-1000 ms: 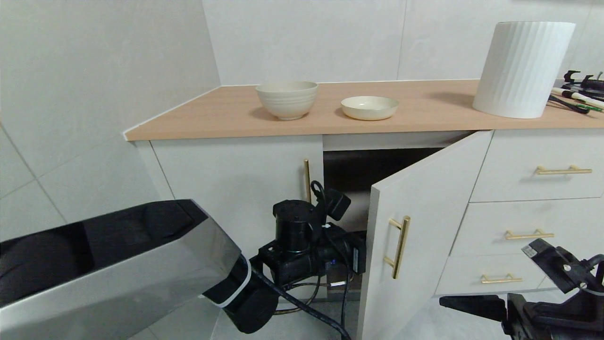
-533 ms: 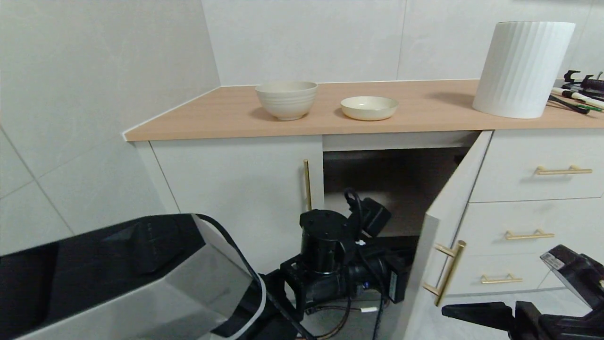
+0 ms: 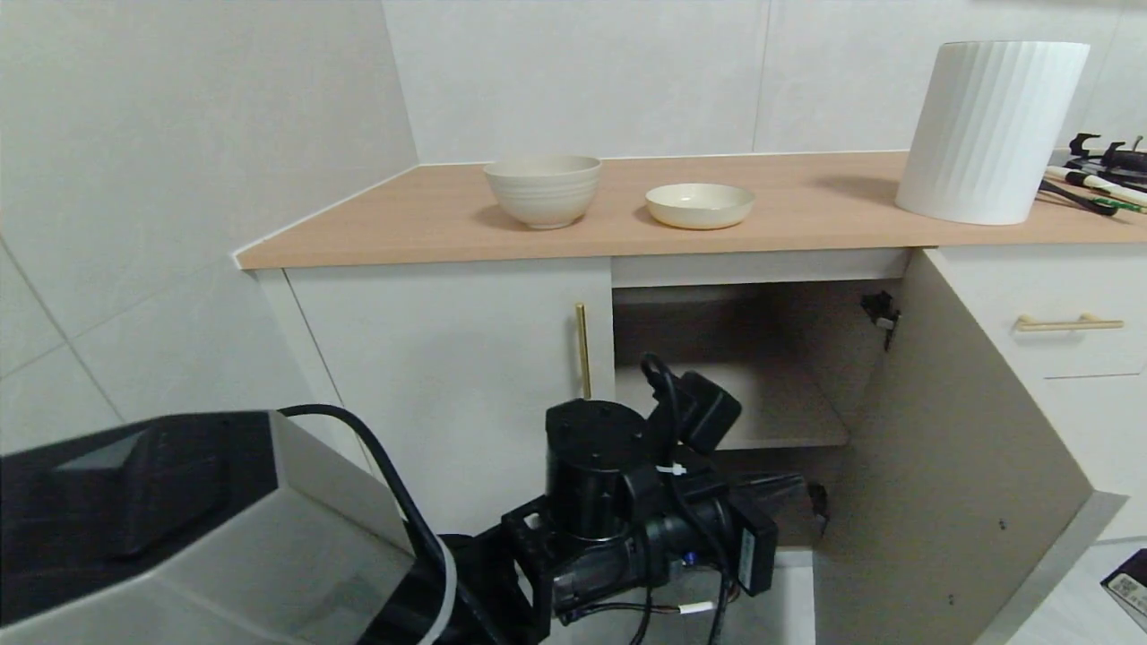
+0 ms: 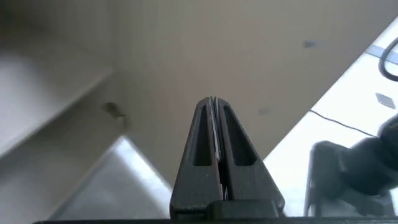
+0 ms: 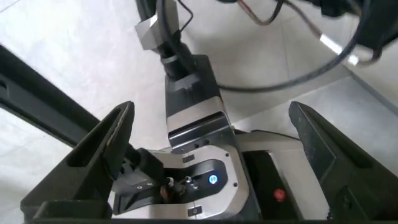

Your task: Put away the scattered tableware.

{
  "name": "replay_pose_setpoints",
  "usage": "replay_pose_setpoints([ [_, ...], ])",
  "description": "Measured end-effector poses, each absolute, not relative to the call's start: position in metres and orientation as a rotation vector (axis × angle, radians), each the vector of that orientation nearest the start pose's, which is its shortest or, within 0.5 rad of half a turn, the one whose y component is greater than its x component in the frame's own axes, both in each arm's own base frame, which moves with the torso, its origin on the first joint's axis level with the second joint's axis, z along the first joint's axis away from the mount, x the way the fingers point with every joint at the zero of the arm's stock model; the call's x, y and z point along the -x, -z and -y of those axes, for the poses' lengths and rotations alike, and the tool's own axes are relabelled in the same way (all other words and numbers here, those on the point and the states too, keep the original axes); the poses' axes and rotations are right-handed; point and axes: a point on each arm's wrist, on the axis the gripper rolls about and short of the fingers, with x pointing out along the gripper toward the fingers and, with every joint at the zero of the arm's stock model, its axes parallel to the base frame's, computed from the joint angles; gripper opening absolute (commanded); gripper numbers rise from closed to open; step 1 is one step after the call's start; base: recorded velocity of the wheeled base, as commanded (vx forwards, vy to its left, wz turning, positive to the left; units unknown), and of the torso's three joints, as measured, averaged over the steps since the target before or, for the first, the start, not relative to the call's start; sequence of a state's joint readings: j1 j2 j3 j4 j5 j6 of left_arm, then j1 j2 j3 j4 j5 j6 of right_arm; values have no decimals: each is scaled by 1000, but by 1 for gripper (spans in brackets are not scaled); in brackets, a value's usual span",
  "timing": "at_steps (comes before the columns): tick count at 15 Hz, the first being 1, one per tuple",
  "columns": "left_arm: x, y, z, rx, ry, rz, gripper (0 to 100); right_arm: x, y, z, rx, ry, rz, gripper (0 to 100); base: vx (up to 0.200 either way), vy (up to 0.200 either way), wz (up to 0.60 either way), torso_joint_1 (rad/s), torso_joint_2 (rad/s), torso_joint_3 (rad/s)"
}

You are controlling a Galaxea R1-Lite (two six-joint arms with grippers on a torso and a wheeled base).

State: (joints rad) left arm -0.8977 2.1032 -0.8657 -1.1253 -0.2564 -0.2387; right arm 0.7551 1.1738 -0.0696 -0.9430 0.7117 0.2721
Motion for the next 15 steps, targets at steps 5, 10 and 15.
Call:
replay_pose_setpoints([
  [5,-255,-124,215,194,919,-236,0,-109,-143,-126,-109,-1100,-303,100,0,0,0,0,0,0],
  [10,-235,-144,134,205,731,-245,0,-133,-166,-165,-41,-1031,-389,100,0,0,0,0,0,0],
  [15,-191,-171,72,205,525,-491,0,-200,-213,-160,-65,-690,-320,100,0,0,0,0,0,0],
])
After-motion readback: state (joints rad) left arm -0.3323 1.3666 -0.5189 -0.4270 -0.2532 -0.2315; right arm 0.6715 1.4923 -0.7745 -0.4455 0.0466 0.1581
